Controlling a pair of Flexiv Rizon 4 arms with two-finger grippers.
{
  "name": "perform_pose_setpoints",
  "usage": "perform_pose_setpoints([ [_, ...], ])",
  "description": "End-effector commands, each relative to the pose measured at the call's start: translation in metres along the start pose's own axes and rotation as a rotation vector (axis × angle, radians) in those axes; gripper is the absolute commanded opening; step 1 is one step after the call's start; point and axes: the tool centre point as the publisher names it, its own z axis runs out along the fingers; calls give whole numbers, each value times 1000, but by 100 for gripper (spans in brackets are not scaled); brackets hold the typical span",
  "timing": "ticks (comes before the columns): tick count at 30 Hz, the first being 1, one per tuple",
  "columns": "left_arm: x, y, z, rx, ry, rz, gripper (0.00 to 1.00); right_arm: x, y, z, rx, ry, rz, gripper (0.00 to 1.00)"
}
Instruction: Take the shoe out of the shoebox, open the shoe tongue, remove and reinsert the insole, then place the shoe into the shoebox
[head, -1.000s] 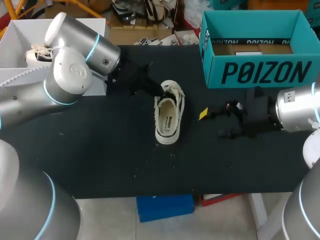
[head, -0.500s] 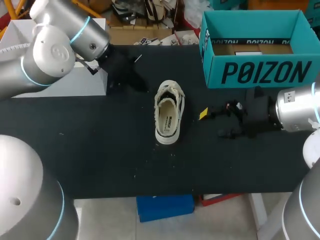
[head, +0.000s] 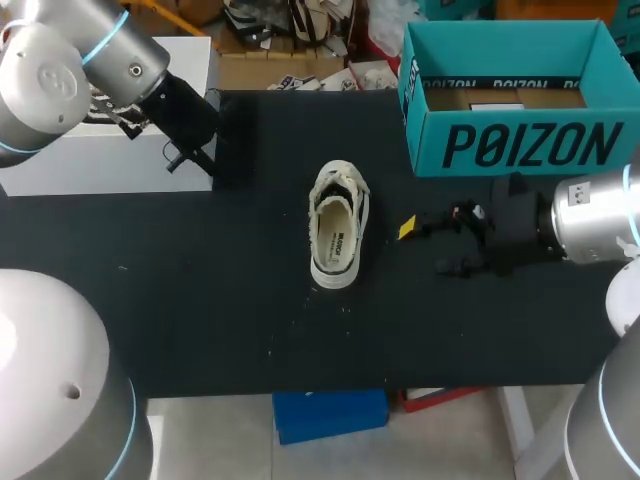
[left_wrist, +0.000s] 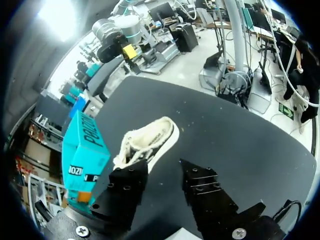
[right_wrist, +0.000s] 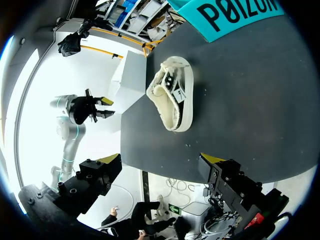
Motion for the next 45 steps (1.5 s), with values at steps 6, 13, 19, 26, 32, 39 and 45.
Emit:
perform_pose_setpoints([
  [6, 4, -5, -5, -13, -2, -1, 100, 1, 0, 0, 1, -2, 0, 100],
  [13, 9, -6, 2, 34, -60, -329, 100, 1, 0, 0, 1, -2, 0, 100],
  [19, 13, -1, -7, -22, -154, -489, 100, 1, 0, 0, 1, -2, 0, 100],
  [26, 24, 8, -12, -75, -258, -681, 100, 1, 0, 0, 1, -2, 0, 100],
  [32, 33, 14, -16, -78, -350, -780, 100, 1, 0, 0, 1, -2, 0, 100],
  [39, 40, 13, -18, -71, -364, -786, 100, 1, 0, 0, 1, -2, 0, 100],
  [45, 40, 13, -18, -71, -364, -786, 100, 1, 0, 0, 1, -2, 0, 100],
])
